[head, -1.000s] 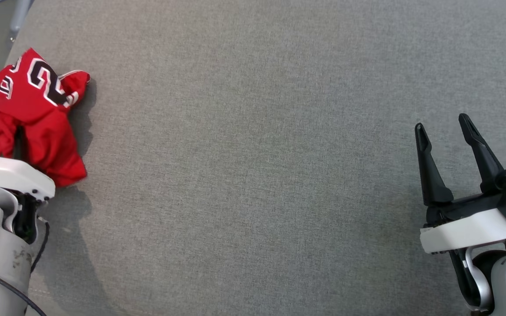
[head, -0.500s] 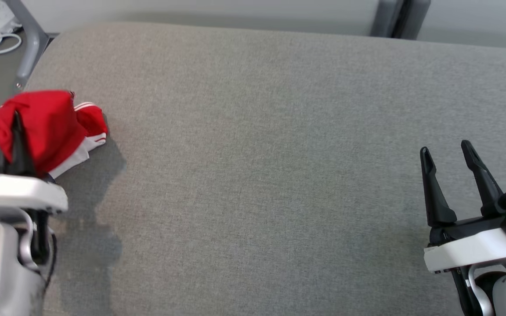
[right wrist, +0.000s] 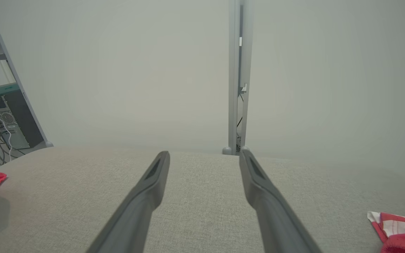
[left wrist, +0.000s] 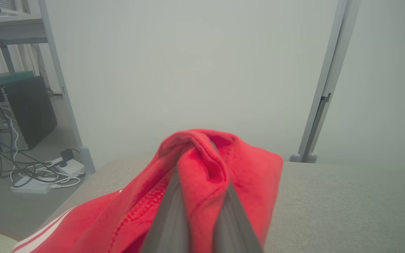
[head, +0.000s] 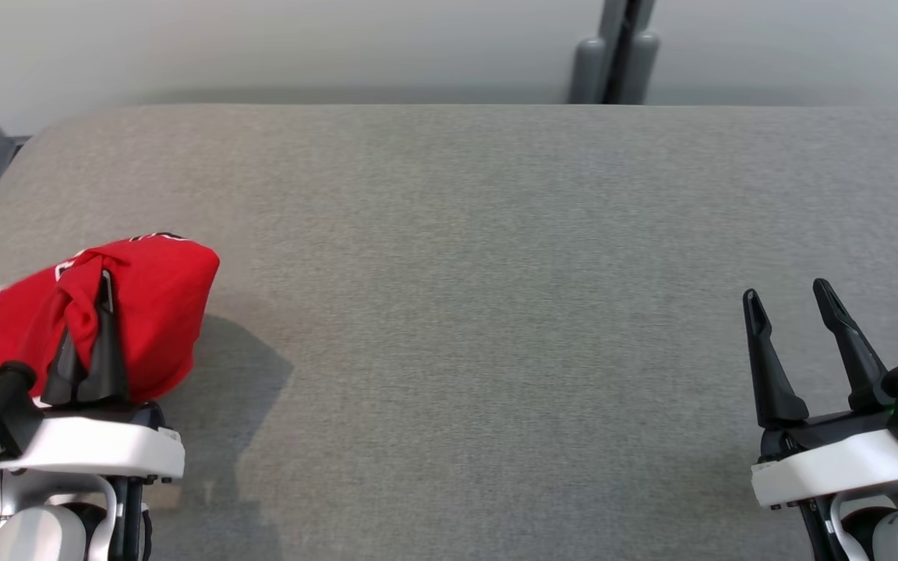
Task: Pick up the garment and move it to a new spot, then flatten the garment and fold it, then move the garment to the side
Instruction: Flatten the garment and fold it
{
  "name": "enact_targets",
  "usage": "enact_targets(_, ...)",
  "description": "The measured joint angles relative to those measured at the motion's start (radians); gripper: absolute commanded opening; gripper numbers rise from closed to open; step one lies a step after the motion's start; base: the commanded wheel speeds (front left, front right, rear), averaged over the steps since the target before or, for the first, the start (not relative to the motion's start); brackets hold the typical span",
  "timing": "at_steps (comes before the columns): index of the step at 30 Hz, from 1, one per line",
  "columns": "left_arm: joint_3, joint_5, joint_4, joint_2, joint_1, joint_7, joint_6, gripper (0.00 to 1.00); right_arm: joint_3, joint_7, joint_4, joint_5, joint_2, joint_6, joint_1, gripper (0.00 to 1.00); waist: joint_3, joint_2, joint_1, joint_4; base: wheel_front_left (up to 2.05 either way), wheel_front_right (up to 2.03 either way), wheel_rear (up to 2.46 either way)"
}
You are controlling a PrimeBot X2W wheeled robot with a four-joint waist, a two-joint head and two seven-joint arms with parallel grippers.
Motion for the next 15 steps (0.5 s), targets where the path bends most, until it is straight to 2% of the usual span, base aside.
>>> enact_targets(7, -0.049, 0.031, -0.157, 0.0, 0.029, 0.045, 0.018, 0.0, 0.009, -0.009, -0.003, 0.016, 0.0, 0.0, 0.001, 1.0, -0.003, 0.0, 0.0, -0.083, 0.0, 0.0, 0.0)
enact_targets(15, -0.158, 0.045, -0.158, -0.032, -0.088, 0.071, -0.038, 0.0, 0.022, -0.032, 0.017, 0.044, 0.0, 0.0, -0.011, 1.0, 0.024, 0.0, 0.0, -0.214, 0.0, 0.0, 0.0)
